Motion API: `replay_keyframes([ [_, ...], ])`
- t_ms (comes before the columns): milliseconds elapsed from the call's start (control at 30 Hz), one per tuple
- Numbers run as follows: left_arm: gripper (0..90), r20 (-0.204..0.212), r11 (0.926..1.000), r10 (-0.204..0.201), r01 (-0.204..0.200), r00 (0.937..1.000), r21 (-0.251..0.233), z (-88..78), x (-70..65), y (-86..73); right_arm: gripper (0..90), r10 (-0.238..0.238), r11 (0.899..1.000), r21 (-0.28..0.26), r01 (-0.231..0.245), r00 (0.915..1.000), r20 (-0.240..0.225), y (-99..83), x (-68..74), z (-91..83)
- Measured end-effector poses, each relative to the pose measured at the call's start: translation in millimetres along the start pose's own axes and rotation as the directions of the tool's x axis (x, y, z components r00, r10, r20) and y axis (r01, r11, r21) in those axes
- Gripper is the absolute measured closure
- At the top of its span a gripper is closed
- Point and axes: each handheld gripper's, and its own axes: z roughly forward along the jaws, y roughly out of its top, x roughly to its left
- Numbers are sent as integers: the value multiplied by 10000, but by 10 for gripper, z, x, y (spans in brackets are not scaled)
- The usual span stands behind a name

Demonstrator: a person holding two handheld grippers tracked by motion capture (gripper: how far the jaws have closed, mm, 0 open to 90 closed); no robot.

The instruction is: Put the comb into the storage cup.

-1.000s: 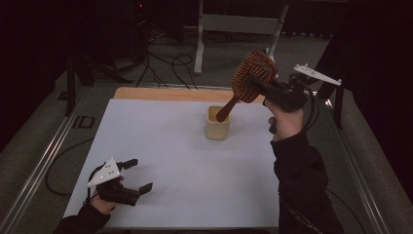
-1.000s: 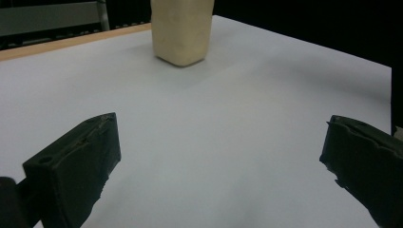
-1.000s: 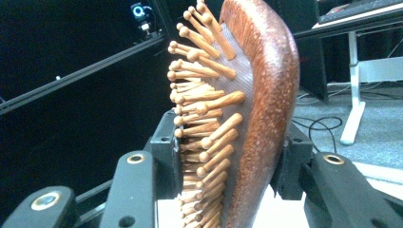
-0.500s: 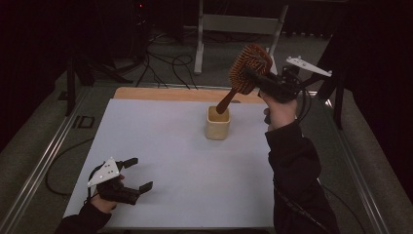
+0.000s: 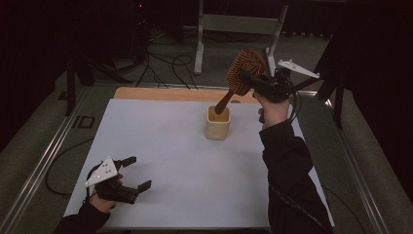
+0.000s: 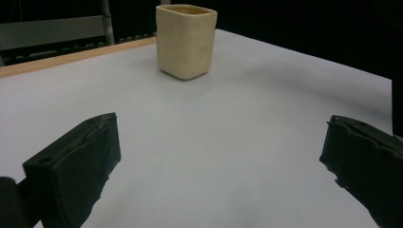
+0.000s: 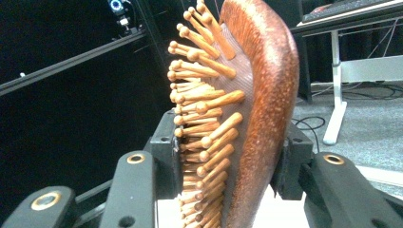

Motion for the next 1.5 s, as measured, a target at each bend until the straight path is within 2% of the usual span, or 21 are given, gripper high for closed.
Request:
replay_keyframes([
  [300,0,32,10000,3,-3,10000,-45,-5,2,5,540,-104,9996,258,98,9997,227,-136,-91,105],
  [533,0,58,10000,42,-42,10000,-27,-2,-4,4,540,90,9993,367,-99,9997,232,-234,-157,159],
  [1100,0,107,9999,55,-54,9999,-122,4,-16,3,539,276,9969,729,-293,9993,233,-445,-230,274],
  [1500,0,260,9998,169,-170,9995,43,39,-26,-31,538,483,9939,986,-500,9986,196,-594,-254,368],
])
